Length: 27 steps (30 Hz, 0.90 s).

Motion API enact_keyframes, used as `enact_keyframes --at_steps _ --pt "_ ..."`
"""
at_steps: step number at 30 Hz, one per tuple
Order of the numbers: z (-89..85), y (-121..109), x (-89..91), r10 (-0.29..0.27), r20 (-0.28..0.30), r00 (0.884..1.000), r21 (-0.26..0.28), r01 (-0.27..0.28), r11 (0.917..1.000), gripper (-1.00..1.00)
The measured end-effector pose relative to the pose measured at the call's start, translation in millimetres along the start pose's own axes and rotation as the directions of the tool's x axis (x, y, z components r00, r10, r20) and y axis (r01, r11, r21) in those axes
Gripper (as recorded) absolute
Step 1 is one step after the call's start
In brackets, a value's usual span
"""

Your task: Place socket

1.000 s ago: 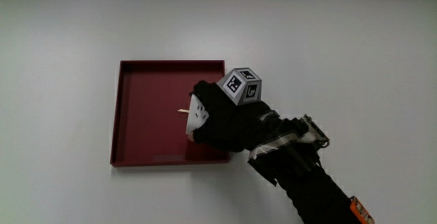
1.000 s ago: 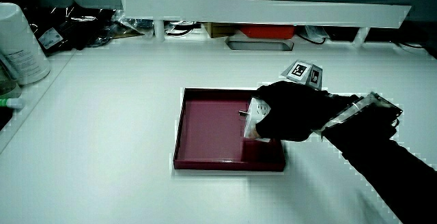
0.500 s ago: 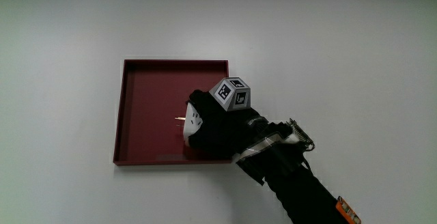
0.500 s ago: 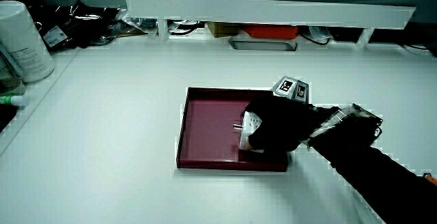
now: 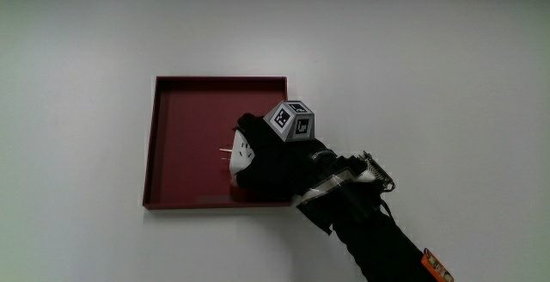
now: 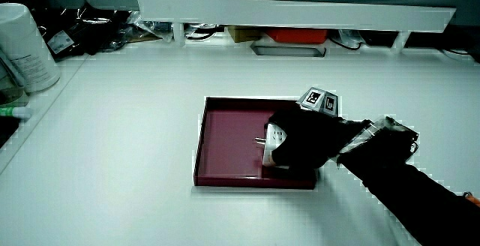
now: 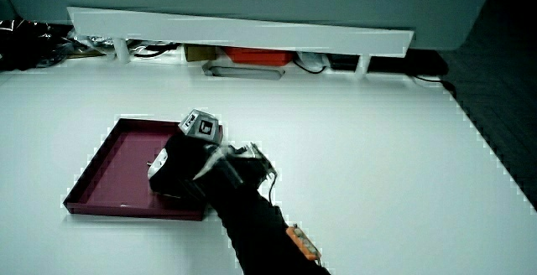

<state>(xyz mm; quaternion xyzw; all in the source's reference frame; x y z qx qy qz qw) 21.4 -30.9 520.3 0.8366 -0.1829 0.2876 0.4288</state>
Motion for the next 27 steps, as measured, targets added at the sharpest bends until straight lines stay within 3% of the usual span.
enact_keyframes --at_steps 4,7,9,10,11,14,15,16,17,18,19,20,21,22,24,25,27 --pt "-2.2 -1 4.3 -0.004 -0.005 1.0 -0.036 0.003 0.9994 -0.2" --pt "4.5 -11 0.1 0.036 0.018 0.999 -0.034 -0.035 0.9988 -0.4" --pt "14.1 -22 -3.0 0.077 0.001 0.997 -0.026 -0.077 0.9967 -0.53" --pt "12.0 -16 7.0 0.137 -0.074 0.988 -0.067 -0.142 0.9877 -0.6" --pt "16.9 -22 7.7 0.15 -0.1 0.984 -0.074 -0.157 0.9847 -0.67" --pt "32.5 -37 11.2 0.178 -0.106 0.978 -0.076 -0.187 0.9795 -0.87" --pt "37.6 -43 12.2 0.187 -0.145 0.971 -0.077 -0.2 0.9768 -0.93" --pt "43.8 -50 12.4 0.194 -0.145 0.97 -0.062 -0.205 0.9768 -1.0" --pt "51.0 -58 10.3 0.183 -0.125 0.975 -0.055 -0.191 0.98 -1.0" --pt "55.7 -63 11.0 0.211 -0.128 0.969 -0.041 -0.218 0.9751 -1.0" --pt "61.9 -71 9.3 0.196 -0.125 0.973 -0.04 -0.202 0.9786 -1.0" --pt "67.4 -78 7.9 0.188 -0.131 0.973 -0.04 -0.194 0.9801 -1.0" --pt "72.4 -87 6.5 0.195 -0.174 0.965 -0.028 -0.203 0.9787 -1.0" --pt "76.1 -90 10.6 0.22 -0.146 0.965 -0.011 -0.224 0.9745 -1.0" --pt "87.8 -106 5.6 0.196 -0.119 0.973 -0.001 -0.197 0.9803 -1.0" --pt "91.6 -111 5.3 0.218 -0.148 0.965 0.003 -0.22 0.9755 -1.0" --pt "100.5 -126 1.7 0.175 -0.151 0.973 0.0 -0.177 0.9842 -1.0"
